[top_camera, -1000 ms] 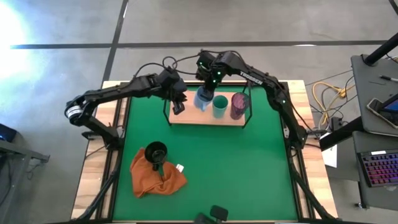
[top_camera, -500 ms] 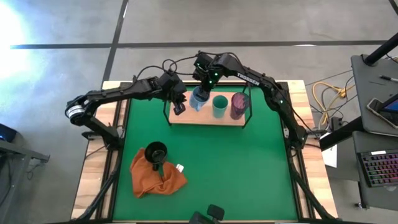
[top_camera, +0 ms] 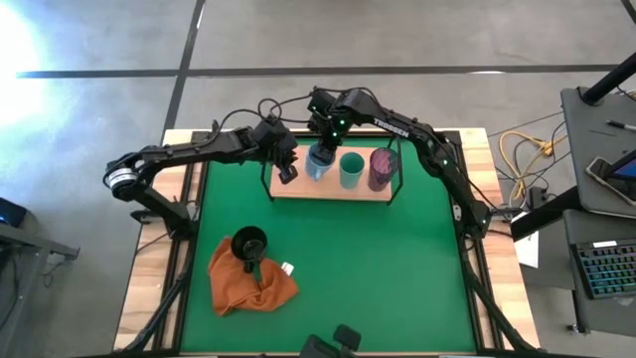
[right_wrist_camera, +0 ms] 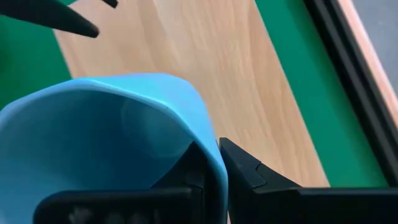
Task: Stack small to large cups/mugs on shelf
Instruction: Put the blue mug on the shelf
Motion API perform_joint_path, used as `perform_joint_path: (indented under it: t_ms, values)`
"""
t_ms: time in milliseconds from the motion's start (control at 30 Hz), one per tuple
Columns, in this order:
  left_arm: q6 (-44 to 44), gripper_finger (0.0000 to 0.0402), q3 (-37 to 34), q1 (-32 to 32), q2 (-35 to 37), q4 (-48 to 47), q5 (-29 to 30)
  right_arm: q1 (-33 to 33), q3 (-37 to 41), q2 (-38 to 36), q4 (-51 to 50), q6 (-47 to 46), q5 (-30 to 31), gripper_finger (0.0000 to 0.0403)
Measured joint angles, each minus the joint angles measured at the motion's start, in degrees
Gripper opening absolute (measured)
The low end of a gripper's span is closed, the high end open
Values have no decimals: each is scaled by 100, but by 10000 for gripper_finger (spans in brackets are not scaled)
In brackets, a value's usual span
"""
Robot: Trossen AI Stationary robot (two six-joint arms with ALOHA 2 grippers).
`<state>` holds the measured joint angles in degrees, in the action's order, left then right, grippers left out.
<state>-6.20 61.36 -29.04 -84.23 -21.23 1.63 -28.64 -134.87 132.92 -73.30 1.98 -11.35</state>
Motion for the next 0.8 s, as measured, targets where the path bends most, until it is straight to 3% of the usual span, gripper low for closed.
perform_joint_path:
  t_ms: [167,567,800]
  values:
    - [1,63,-84,13,0,166,0,-25,0,0,-207,230,299,23]
    - [133,63,-239,15,0,250,-11,-17,9,38,-284,302,177,23]
    - [147,63,-240,15,0,267,-11,19,11,153,-271,299,88,61]
